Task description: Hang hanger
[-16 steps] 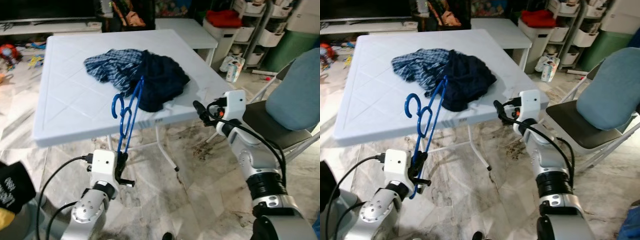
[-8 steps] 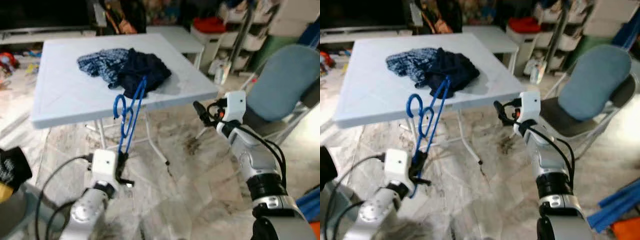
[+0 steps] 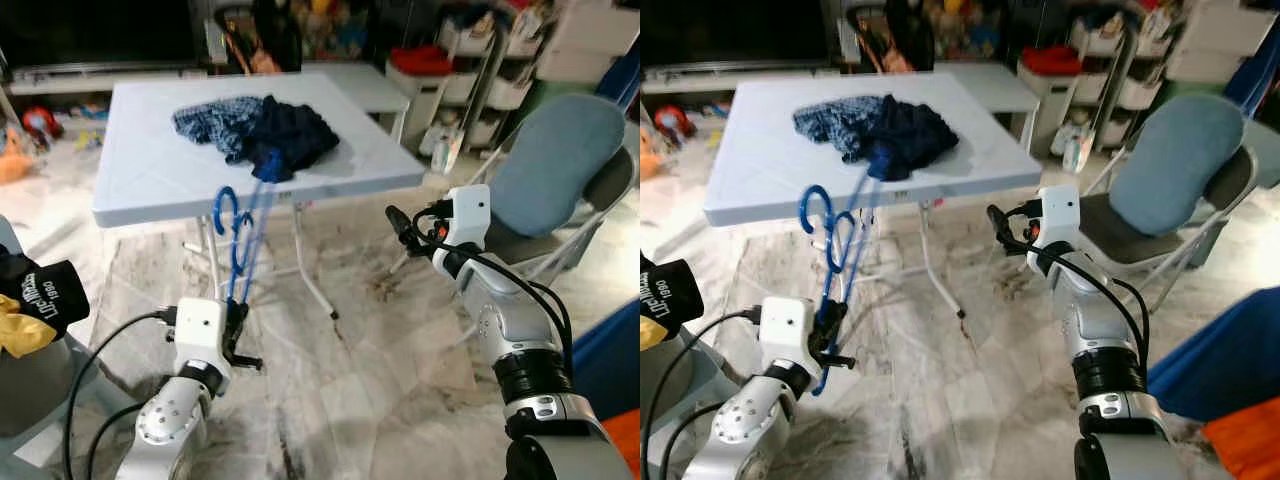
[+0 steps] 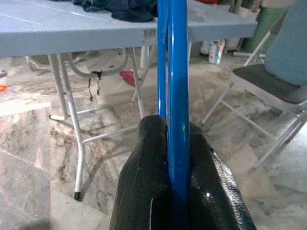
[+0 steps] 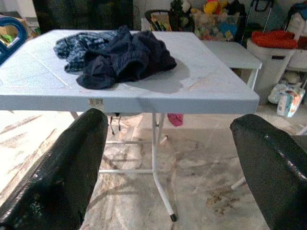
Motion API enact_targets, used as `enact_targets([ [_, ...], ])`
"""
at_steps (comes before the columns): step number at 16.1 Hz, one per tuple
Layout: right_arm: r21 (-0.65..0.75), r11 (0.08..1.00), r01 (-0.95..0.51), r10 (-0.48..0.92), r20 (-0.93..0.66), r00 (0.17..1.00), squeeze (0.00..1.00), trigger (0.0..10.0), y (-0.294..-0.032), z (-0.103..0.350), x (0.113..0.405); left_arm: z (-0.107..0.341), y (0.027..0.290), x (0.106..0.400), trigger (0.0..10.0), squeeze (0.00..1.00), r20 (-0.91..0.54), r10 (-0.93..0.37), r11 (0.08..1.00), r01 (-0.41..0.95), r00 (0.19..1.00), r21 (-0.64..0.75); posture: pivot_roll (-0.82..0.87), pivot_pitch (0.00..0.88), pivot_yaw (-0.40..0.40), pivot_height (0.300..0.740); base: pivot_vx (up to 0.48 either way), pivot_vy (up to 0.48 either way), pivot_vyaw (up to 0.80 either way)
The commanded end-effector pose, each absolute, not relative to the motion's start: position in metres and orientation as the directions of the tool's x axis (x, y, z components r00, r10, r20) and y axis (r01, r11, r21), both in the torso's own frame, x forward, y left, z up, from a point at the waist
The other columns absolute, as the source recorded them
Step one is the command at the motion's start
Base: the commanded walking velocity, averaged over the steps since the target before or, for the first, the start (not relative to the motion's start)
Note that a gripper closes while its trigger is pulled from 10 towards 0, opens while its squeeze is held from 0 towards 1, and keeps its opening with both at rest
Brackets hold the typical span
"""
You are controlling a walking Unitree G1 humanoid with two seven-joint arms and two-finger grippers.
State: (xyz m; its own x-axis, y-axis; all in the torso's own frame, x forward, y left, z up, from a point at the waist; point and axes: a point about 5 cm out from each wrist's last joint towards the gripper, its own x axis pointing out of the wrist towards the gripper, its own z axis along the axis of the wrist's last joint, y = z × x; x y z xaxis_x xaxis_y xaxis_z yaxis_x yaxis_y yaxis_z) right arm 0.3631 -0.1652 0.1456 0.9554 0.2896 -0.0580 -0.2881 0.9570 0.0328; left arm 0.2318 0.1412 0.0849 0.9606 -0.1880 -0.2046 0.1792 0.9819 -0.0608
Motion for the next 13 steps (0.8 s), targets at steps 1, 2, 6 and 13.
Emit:
enact_targets([
  [1, 0.018, 0.957, -0.29, 0.291, -0.046, 0.956, 0.0, 10.0, -0.167, 0.151, 0.365, 0.087, 0.138, 0.233, 10.0, 0.0, -0.211, -0.207, 0.978, 0.197, 0.955, -0.067, 0.0, 0.0, -0.066, 0.74, 0.0, 0.0, 0.0],
  [2, 0.015, 0.956, -0.292, 0.293, -0.047, 0.955, 0.0, 10.0, -0.167, 0.151, 0.365, 0.086, 0.139, 0.232, 10.0, 0.0, -0.22, -0.21, 0.978, 0.201, 0.953, -0.065, 0.0, 0.0, -0.066, 0.74, 0.0, 0.0, 0.0],
  [6, -0.329, 0.728, -0.601, 0.546, -0.252, 0.799, 0.0, 10.0, -0.174, 0.143, 0.358, 0.054, 0.163, 0.214, 10.0, 0.0, -0.495, -0.402, 0.883, 0.47, 0.77, 0.014, 0.0, 0.0, -0.065, 0.74, 0.0, 0.0, 0.0],
  [13, -0.442, 0.234, -0.866, 0.713, -0.528, 0.462, 0.0, 10.0, -0.187, 0.145, 0.339, 0.058, 0.155, 0.211, 10.0, 0.0, -0.539, -0.587, 0.701, 0.713, 0.603, 0.035, -0.02, 0.0, -0.053, 0.74, 0.0, 0.0, 0.0],
])
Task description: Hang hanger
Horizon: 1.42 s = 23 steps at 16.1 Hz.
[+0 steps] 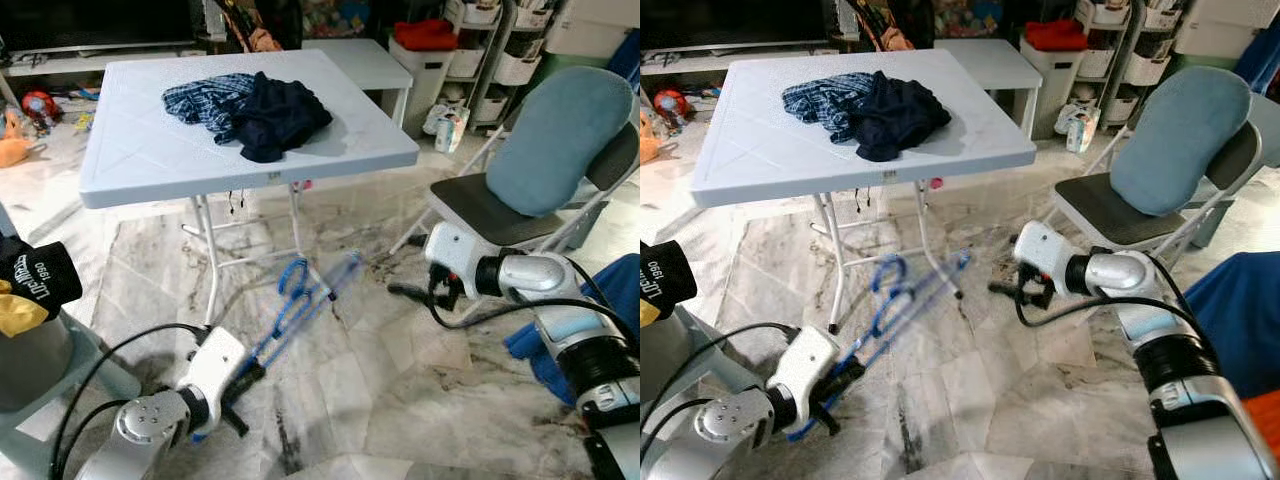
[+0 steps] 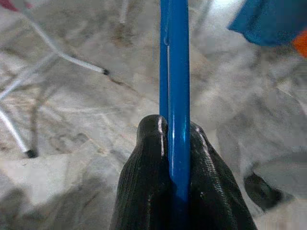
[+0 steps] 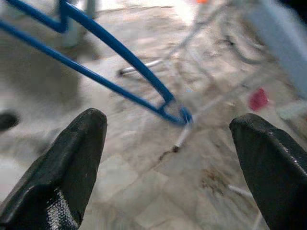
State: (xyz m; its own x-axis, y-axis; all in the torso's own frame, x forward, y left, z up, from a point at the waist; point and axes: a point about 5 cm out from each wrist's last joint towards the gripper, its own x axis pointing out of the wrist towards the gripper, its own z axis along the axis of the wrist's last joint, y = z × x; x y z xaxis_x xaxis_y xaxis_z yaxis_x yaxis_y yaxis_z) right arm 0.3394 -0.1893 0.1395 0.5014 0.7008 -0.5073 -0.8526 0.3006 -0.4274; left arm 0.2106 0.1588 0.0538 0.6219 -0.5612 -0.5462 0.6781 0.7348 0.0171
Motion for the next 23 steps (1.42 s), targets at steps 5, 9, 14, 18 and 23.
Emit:
enact_targets([
  [5, -0.396, 0.043, -0.917, 0.733, -0.611, 0.298, 0.0, 10.0, -0.178, 0.148, 0.336, 0.061, 0.145, 0.207, 10.0, 0.0, -0.556, -0.713, 0.496, 0.868, 0.427, 0.03, -0.02, 0.0, -0.039, 0.74, 0.0, 0.0, 0.0],
  [9, -0.257, -0.16, -0.953, 0.664, -0.743, 0.088, 0.0, 10.0, -0.179, 0.146, 0.33, 0.067, 0.136, 0.215, 10.0, 0.0, -0.532, -0.754, 0.421, 0.905, 0.385, 0.058, -0.03, 0.0, -0.025, 0.74, 0.0, 0.0, 0.0],
  [14, -0.238, -0.228, -0.944, 0.6, -0.798, 0.056, 0.0, 0.0, -0.179, 0.139, 0.329, 0.065, 0.132, 0.214, 10.0, 0.0, -0.531, -0.768, 0.389, 0.919, 0.358, 0.057, -0.03, 0.0, -0.022, 0.74, 0.0, 0.0, 0.0],
  [18, -0.183, -0.269, -0.946, 0.53, -0.848, 0.013, 0.0, 0.0, -0.184, 0.132, 0.327, 0.063, 0.132, 0.214, 10.0, 0.0, -0.533, -0.767, 0.385, 0.921, 0.357, 0.063, -0.03, 0.0, -0.02, 0.74, 0.0, 0.0, 0.0],
  [23, -0.168, -0.272, -0.947, 0.491, -0.871, 0.014, 0.0, 0.0, -0.183, 0.124, 0.329, 0.062, 0.128, 0.215, 10.0, 0.0, -0.529, -0.772, 0.375, 0.924, 0.353, 0.069, -0.04, 0.0, -0.02, 0.74, 0.0, 0.0, 0.0],
])
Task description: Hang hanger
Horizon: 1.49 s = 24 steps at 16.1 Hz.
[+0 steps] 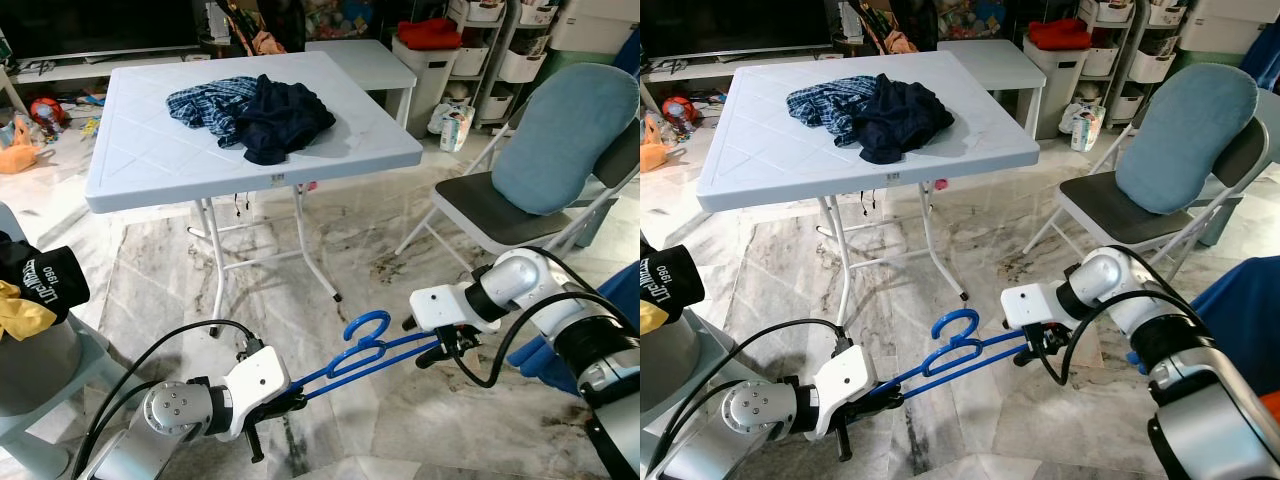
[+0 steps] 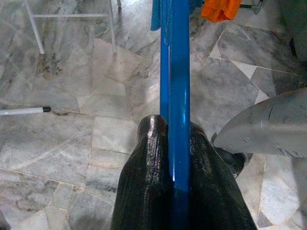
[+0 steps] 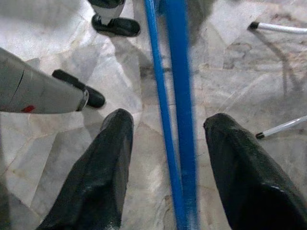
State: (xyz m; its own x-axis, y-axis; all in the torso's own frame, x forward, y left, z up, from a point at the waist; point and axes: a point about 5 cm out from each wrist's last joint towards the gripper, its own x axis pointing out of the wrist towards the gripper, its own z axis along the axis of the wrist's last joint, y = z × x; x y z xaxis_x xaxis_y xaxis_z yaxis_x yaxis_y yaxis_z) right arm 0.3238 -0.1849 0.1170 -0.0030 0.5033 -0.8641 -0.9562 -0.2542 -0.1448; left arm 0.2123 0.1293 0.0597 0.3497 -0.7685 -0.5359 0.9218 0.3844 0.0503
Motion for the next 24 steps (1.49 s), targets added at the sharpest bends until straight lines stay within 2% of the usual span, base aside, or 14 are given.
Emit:
enact_targets([
  [1, -0.177, -0.271, -0.946, 0.479, -0.877, 0.027, 0.0, 0.0, -0.183, 0.123, 0.33, 0.062, 0.128, 0.215, 10.0, 0.0, -0.528, -0.773, 0.374, 0.925, 0.352, 0.069, -0.04, 0.0, -0.021, 0.74, 0.0, 0.0, 0.0],
  [17, -0.17, -0.258, -0.951, 0.443, -0.895, 0.04, 0.0, 0.0, -0.189, 0.115, 0.331, 0.059, 0.124, 0.214, 10.0, 0.0, -0.53, -0.774, 0.365, 0.928, 0.346, 0.073, -0.04, 0.0, -0.026, 0.74, 0.0, 0.0, 0.0],
  [18, -0.174, -0.256, -0.951, 0.443, -0.896, 0.045, 0.0, 0.0, -0.19, 0.116, 0.331, 0.058, 0.124, 0.214, 10.0, 0.52, -0.533, -0.773, 0.364, 0.929, 0.345, 0.072, -0.04, 0.0, -0.026, 0.74, 0.0, 0.0, 0.0],
  [19, -0.184, -0.25, -0.951, 0.444, -0.894, 0.056, 0.0, 0.0, -0.191, 0.116, 0.332, 0.058, 0.124, 0.214, 10.0, 1.0, -0.511, -0.783, 0.385, 0.921, 0.355, 0.05, -0.04, 0.0, -0.028, 0.74, 0.0, 0.0, 0.0],
  [21, -0.19, -0.245, -0.951, 0.443, -0.894, 0.065, 0.0, 0.0, -0.192, 0.116, 0.332, 0.059, 0.124, 0.216, 10.0, 1.0, -0.497, -0.78, 0.401, 0.914, 0.379, 0.068, -0.03, 0.0, -0.029, 0.74, 0.0, 0.0, 0.0],
  [24, -0.233, -0.218, -0.948, 0.445, -0.888, 0.116, 0.0, 0.0, -0.193, 0.115, 0.334, 0.065, 0.129, 0.223, 10.0, 1.0, -0.463, -0.75, 0.451, 0.877, 0.473, 0.164, -0.03, 0.0, -0.037, 0.74, 0.0, 0.0, 0.0],
])
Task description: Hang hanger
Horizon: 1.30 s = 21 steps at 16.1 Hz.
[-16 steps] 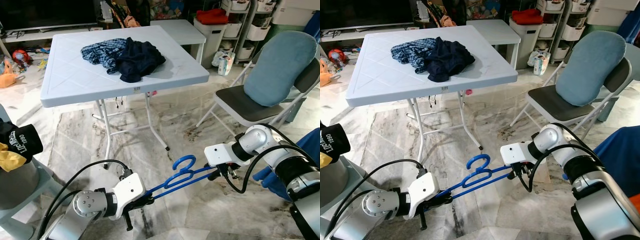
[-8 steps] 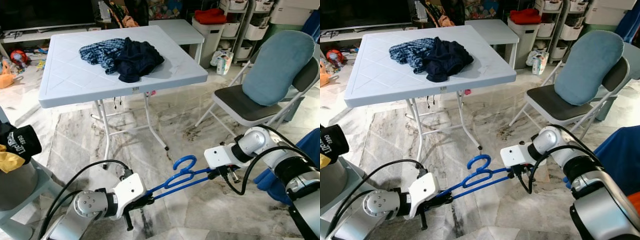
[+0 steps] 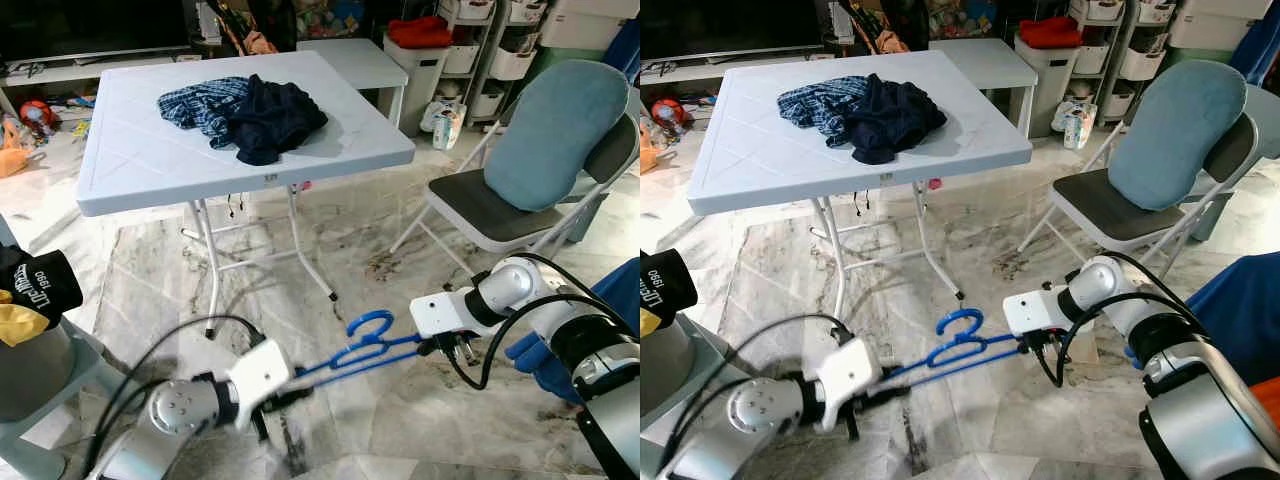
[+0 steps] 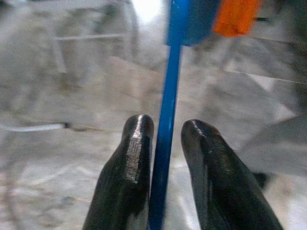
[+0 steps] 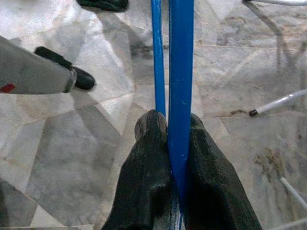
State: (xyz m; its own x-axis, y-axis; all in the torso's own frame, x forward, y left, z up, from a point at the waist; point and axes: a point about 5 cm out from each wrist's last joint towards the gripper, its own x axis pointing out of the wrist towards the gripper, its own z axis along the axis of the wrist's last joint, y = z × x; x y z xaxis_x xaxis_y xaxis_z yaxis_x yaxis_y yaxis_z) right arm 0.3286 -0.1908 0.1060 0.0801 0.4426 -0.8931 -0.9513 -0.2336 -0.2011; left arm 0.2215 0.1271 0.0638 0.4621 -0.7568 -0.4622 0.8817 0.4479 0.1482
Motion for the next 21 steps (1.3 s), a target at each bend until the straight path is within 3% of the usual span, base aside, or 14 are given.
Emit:
enact_targets([
  [1, -0.273, -0.195, -0.942, 0.448, -0.879, 0.162, 0.0, 0.0, -0.193, 0.115, 0.337, 0.07, 0.136, 0.227, 10.0, 1.0, -0.43, -0.723, 0.494, 0.84, 0.541, 0.225, -0.02, 0.0, -0.045, 0.74, 0.0, 0.0, 0.0],
  [4, -0.39, -0.084, -0.917, 0.453, -0.835, 0.314, 0.0, 0.0, -0.192, 0.113, 0.346, 0.077, 0.152, 0.228, 10.0, 1.0, -0.397, -0.667, 0.549, 0.776, 0.63, 0.31, -0.01, 0.0, -0.05, 0.74, 0.0, 0.0, 0.0],
  [8, -0.454, 0.179, -0.873, 0.472, -0.739, 0.481, 0.0, 0.0, -0.195, 0.106, 0.351, 0.079, 0.161, 0.223, 10.0, 1.0, -0.294, -0.578, 0.694, 0.648, 0.761, 0.314, 0.0, 0.0, -0.05, 0.74, 0.0, 0.0, 0.0],
  [10, -0.412, 0.427, -0.805, 0.474, -0.656, 0.588, 0.0, 0.0, -0.204, 0.1, 0.352, 0.081, 0.169, 0.222, 10.0, 1.0, -0.201, -0.418, 0.838, 0.461, 0.886, 0.292, 0.0, 0.0, -0.046, 0.74, 0.0, 0.0, 0.0],
  [11, -0.384, 0.504, -0.773, 0.477, -0.623, 0.62, 0.0, 0.0, -0.207, 0.097, 0.35, 0.081, 0.173, 0.221, 10.0, 1.0, -0.177, -0.352, 0.876, 0.39, 0.919, 0.282, 0.0, 0.0, -0.043, 0.74, 0.0, 0.0, 0.0],
  [12, -0.312, 0.683, -0.66, 0.433, -0.555, 0.71, 0.0, 0.0, -0.214, 0.093, 0.35, 0.082, 0.177, 0.219, 10.0, 1.0, -0.133, -0.248, 0.931, 0.274, 0.96, 0.241, -0.01, 0.0, -0.038, 0.74, 0.0, 0.0, 0.0],
  [13, -0.269, 0.784, -0.56, 0.376, -0.512, 0.772, 0.0, 0.0, -0.219, 0.09, 0.35, 0.08, 0.179, 0.217, 10.0, 1.0, -0.126, -0.195, 0.954, 0.218, 0.973, 0.207, -0.01, 0.0, -0.035, 0.74, 0.0, 0.0, 0.0],
  [14, -0.217, 0.866, -0.451, 0.309, -0.477, 0.823, 0.0, 0.0, -0.222, 0.087, 0.349, 0.079, 0.18, 0.217, 10.0, 1.0, -0.112, -0.13, 0.974, 0.149, 0.985, 0.172, -0.02, 0.0, -0.032, 0.74, 0.0, 0.0, 0.0],
  [17, -0.099, 0.963, -0.252, 0.191, -0.414, 0.89, 0.0, 0.0, -0.219, 0.086, 0.348, 0.08, 0.183, 0.219, 10.0, 1.0, -0.09, 0.012, 0.996, -0.003, 0.996, 0.094, -0.02, 0.0, -0.028, 0.74, 0.0, 0.0, 0.0],
  [18, -0.05, 0.985, -0.166, 0.134, -0.389, 0.912, 0.0, 4.0, -0.212, 0.085, 0.347, 0.08, 0.185, 0.221, 10.0, 1.0, -0.096, 0.061, 0.997, -0.057, 0.994, 0.042, -0.03, 0.0, -0.025, 0.74, 0.0, 0.0, 0.0],
  [19, -0.012, 0.995, -0.101, 0.089, -0.379, 0.921, 0.0, 6.5, -0.206, 0.084, 0.344, 0.079, 0.184, 0.223, 10.0, 1.0, -0.104, 0.066, 0.998, -0.064, 0.992, 0.018, -0.03, 0.0, -0.025, 0.74, 0.0, 0.0, 0.0],
  [20, 0.032, 0.999, -0.033, 0.043, -0.386, 0.921, 0.0, 10.0, -0.202, 0.081, 0.34, 0.08, 0.181, 0.224, 10.0, 1.0, -0.106, 0.053, 0.998, -0.055, 0.993, -0.011, -0.03, 0.0, -0.024, 0.74, 0.0, 0.0, 0.0],
  [21, 0.04, 0.999, 0.013, 0.004, -0.394, 0.919, 0.0, 10.0, -0.199, 0.078, 0.337, 0.08, 0.179, 0.226, 10.0, 0.32, -0.109, 0.039, 0.998, -0.043, 0.993, -0.036, -0.03, 0.0, -0.024, 0.74, 0.0, 0.0, 0.0],
])
